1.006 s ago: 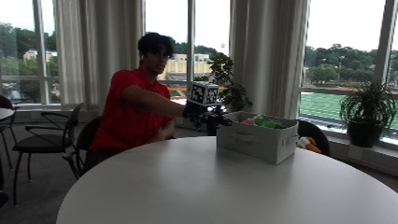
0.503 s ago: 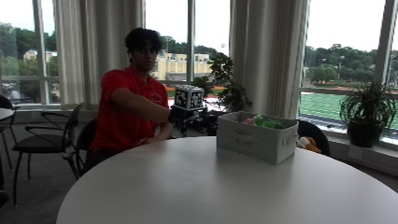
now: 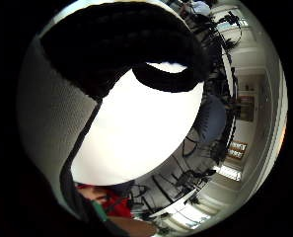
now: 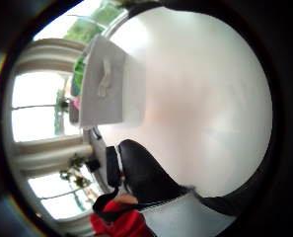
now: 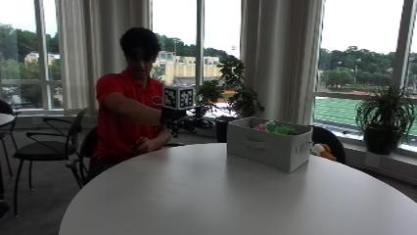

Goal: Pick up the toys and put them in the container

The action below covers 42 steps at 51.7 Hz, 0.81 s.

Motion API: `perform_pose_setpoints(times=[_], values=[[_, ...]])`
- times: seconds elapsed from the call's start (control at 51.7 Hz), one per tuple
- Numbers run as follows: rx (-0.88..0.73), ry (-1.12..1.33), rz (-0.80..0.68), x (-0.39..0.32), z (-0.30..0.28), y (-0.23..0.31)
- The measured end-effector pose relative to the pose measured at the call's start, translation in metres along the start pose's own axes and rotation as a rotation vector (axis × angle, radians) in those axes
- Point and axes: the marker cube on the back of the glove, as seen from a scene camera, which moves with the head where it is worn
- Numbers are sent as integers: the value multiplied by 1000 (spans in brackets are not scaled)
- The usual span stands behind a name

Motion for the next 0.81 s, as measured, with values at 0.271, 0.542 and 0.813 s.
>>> perform_pose_setpoints(times=[0.271, 0.542, 0.813], values=[[-10, -51, 44, 7, 11, 16], [-35, -56, 27, 0, 15, 23], [-19, -52, 30, 3, 9, 20]])
